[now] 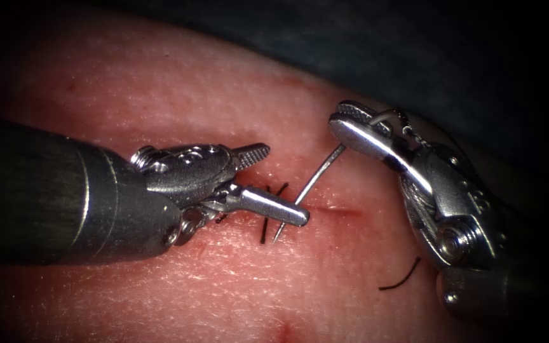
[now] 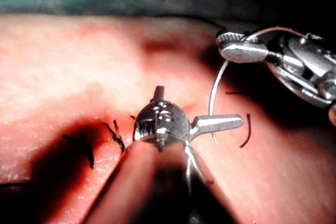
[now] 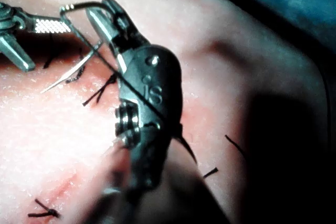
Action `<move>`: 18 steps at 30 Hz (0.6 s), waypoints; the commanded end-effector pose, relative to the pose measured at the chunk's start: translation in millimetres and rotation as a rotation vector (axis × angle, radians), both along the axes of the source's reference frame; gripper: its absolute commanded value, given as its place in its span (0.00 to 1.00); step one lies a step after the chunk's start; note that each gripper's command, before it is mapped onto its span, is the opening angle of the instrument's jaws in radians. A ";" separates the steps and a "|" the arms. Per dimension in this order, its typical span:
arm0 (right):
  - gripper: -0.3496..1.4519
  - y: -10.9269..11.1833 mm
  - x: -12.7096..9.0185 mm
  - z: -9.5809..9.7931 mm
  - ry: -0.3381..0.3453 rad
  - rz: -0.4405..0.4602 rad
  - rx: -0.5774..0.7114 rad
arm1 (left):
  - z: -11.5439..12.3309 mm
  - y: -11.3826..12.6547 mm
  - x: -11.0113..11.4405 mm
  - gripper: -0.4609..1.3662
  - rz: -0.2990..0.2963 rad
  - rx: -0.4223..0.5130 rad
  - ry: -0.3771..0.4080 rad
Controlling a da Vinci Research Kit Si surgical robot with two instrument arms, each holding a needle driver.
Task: Wound Closure
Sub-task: Throw the needle through the top of the incision with the right gripper
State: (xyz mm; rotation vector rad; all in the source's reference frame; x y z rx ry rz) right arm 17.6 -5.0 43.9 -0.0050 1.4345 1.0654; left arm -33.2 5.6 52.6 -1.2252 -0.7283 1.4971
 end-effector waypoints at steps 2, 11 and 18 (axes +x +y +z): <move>0.00 0.0 -0.6 0.0 -0.007 -0.004 0.001 | -0.1 -0.2 0.5 0.80 0.008 -0.007 -0.006; 0.00 0.1 -2.4 0.0 -0.035 -0.042 -0.008 | -0.1 -0.4 1.9 0.77 0.024 -0.018 -0.012; 0.00 -0.1 -2.6 -0.1 -0.034 -0.051 -0.013 | 0.0 -0.3 1.8 0.77 0.025 -0.024 -0.011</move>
